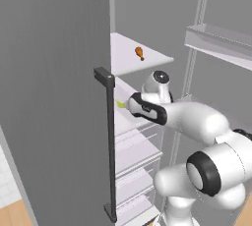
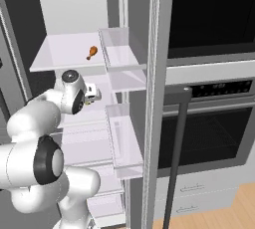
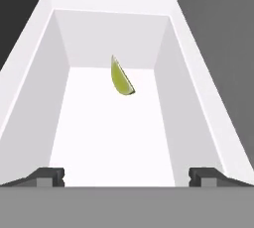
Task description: Place one lemon wedge and one chicken drumstick in each tupperware on the nearby counter, to pack two identical lunches.
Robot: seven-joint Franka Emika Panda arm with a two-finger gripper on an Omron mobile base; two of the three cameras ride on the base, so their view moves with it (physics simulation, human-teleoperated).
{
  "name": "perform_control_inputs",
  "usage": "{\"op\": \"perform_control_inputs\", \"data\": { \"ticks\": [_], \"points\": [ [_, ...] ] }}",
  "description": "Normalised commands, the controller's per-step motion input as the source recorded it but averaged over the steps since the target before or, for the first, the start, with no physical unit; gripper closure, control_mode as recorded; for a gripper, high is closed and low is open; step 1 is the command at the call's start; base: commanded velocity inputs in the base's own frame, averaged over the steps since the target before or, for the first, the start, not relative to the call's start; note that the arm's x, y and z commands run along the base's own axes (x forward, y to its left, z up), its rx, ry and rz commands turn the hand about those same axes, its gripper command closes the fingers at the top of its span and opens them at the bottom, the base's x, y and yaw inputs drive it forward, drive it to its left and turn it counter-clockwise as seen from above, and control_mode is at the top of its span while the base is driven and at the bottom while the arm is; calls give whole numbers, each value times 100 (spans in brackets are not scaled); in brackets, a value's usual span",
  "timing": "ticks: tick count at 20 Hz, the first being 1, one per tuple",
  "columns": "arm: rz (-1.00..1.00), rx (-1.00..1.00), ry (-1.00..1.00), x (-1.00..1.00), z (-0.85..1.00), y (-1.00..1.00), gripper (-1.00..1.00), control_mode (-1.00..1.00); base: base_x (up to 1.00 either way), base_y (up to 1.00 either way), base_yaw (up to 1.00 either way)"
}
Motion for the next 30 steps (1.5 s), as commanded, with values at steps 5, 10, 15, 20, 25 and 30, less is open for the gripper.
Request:
{"op": "perform_control_inputs", "data": {
  "ticks": [5,10,15,20,25,30],
  "points": [
    [0,5,0,47,-12,19,-100,-100,0,0,0],
    [0,3,1,34,-9,16,-100,-100,0,0,0],
    [0,-8,2,27,-16,14,-100,-100,0,0,0],
    [0,-1,3,8,-12,1,-100,-100,0,0,0],
    [0,0,1,25,-8,1,-100,-100,0,0,0],
    [0,0,6,10,-25,0,-100,-100,0,0,0]
  ]
}}
